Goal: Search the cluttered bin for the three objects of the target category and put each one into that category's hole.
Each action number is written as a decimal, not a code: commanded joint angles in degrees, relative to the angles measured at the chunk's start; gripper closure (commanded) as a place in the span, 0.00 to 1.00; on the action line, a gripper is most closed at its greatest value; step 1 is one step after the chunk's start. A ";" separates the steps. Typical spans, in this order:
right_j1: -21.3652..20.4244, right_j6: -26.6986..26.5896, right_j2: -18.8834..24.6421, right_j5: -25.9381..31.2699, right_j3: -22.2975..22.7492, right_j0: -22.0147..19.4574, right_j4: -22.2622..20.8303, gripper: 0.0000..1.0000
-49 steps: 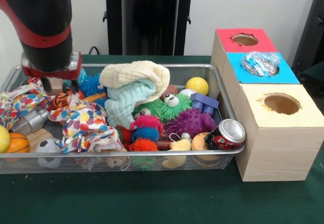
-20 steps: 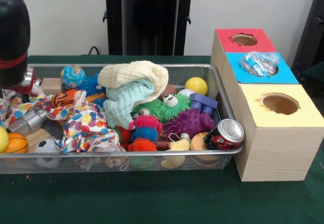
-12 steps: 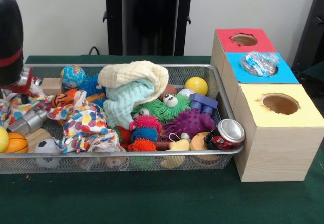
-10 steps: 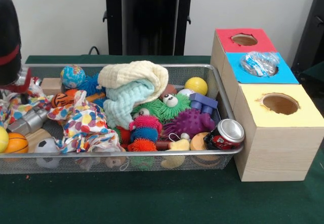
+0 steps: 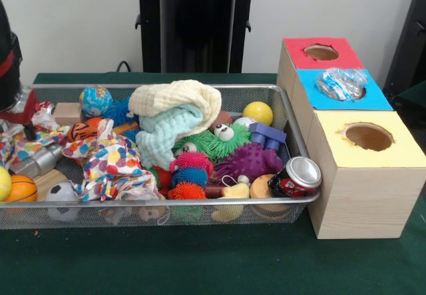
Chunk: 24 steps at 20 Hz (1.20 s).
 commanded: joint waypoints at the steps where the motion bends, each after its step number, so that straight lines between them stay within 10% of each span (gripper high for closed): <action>1: 7.55 15.52 7.78 -11.11 8.00 -1.79 5.06 0.00; 24: 9.91 14.28 11.99 -14.07 10.71 -2.07 20.75 0.00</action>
